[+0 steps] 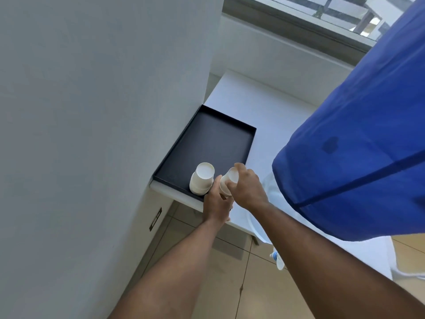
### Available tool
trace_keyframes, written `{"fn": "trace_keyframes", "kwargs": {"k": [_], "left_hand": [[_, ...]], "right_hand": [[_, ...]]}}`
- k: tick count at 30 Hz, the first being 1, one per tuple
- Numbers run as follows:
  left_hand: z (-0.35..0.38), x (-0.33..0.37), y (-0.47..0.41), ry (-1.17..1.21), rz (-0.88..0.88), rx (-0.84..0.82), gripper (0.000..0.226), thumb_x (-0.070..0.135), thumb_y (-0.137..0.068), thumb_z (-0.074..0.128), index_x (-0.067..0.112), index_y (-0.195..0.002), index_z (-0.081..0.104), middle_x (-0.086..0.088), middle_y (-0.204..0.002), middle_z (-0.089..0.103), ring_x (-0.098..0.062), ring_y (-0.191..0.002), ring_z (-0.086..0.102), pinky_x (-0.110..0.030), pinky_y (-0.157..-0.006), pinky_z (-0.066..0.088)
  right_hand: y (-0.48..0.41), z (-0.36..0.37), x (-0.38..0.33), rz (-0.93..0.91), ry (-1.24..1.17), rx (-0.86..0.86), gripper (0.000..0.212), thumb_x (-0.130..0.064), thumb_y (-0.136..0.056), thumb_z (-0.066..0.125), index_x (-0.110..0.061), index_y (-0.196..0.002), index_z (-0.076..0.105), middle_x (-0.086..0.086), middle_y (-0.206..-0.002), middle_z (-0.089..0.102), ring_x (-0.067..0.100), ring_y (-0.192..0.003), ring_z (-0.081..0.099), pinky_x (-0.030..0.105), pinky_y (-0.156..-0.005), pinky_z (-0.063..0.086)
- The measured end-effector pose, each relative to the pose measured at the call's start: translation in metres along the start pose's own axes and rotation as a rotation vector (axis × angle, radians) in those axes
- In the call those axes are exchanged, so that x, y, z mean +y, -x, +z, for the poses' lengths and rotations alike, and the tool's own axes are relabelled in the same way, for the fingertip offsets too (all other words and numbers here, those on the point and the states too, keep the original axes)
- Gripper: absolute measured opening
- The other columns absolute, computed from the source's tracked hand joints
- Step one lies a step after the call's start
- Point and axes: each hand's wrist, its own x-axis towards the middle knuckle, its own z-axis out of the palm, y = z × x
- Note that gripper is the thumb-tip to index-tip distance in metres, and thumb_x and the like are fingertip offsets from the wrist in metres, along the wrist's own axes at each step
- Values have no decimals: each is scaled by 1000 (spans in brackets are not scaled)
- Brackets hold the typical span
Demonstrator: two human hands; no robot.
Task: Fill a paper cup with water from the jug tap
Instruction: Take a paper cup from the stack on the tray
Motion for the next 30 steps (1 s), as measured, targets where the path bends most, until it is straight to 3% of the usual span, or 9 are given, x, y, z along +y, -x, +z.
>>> {"fn": "trace_keyframes", "kwargs": {"k": [2, 5, 7, 12, 18, 21, 24, 28, 30], "left_hand": [[-2, -2, -1, -2, 39, 21, 49, 24, -83, 69, 65, -105, 55, 1, -74, 72, -11, -51, 61, -48, -34, 56], [-2, -5, -2, 23, 57, 3, 54, 23, -85, 72, 62, -118, 55, 5, -68, 69, -11, -50, 59, -32, -34, 51], [0, -8, -4, 41, 80, -8, 55, 21, -88, 73, 50, -131, 57, 7, -65, 66, -14, -49, 57, -30, -37, 48], [2, -18, -5, -47, 118, 26, 36, 33, -87, 75, 47, -117, 61, 9, -68, 72, -11, -49, 64, -33, -45, 54], [1, -23, -8, -134, 126, 37, 81, 36, -88, 81, 45, -158, 42, 4, -96, 82, -18, -81, 76, -34, -74, 65], [1, -23, -6, -151, 154, 38, 68, 39, -88, 78, 48, -149, 50, 8, -83, 78, -19, -75, 74, -36, -71, 64], [0, -23, -7, -181, 164, 58, 62, 37, -88, 76, 47, -145, 52, 10, -77, 77, -16, -77, 75, -37, -75, 64], [0, -23, 0, -206, 131, 75, 76, 44, -84, 72, 40, -156, 47, -2, -81, 79, -30, -85, 75, -44, -81, 64], [0, -23, 11, -216, 128, 116, 86, 58, -77, 65, 42, -158, 43, 6, -63, 67, -26, -70, 67, -39, -71, 58]], "right_hand": [[-1, 0, 1, -16, 5, -3, 50, -30, -100, 60, -23, -147, 44, 16, -133, 57, 24, -99, 49, 36, -81, 44], [-3, -1, 3, -31, -7, 23, 49, -30, -100, 61, -21, -146, 46, 17, -131, 59, 24, -99, 48, 36, -81, 44], [-3, -2, 4, -36, -10, 31, 50, -32, -100, 61, -21, -146, 46, 17, -131, 59, 24, -100, 49, 36, -82, 45], [3, -5, 6, -67, 40, 37, 48, -34, -100, 63, -19, -143, 48, 16, -128, 61, 34, -112, 61, 44, -89, 53], [7, -8, 3, -46, 37, 86, 46, -37, -100, 62, -18, -140, 49, 16, -125, 62, 33, -109, 62, 41, -83, 52], [9, -11, 0, -50, 75, 107, 46, -37, -101, 62, -17, -140, 48, 17, -125, 62, 34, -108, 63, 42, -84, 53], [18, -19, -9, -70, 131, 175, 45, -39, -101, 61, -16, -137, 48, 16, -119, 63, 31, -96, 60, 38, -74, 49], [57, -30, -17, -192, 178, 336, 51, -41, -99, 62, -16, -141, 45, 14, -114, 62, 35, -92, 69, 39, -69, 56], [81, -32, -15, -251, 167, 404, 55, -39, -98, 65, -16, -144, 45, 14, -115, 63, 35, -88, 70, 38, -69, 58]]}}
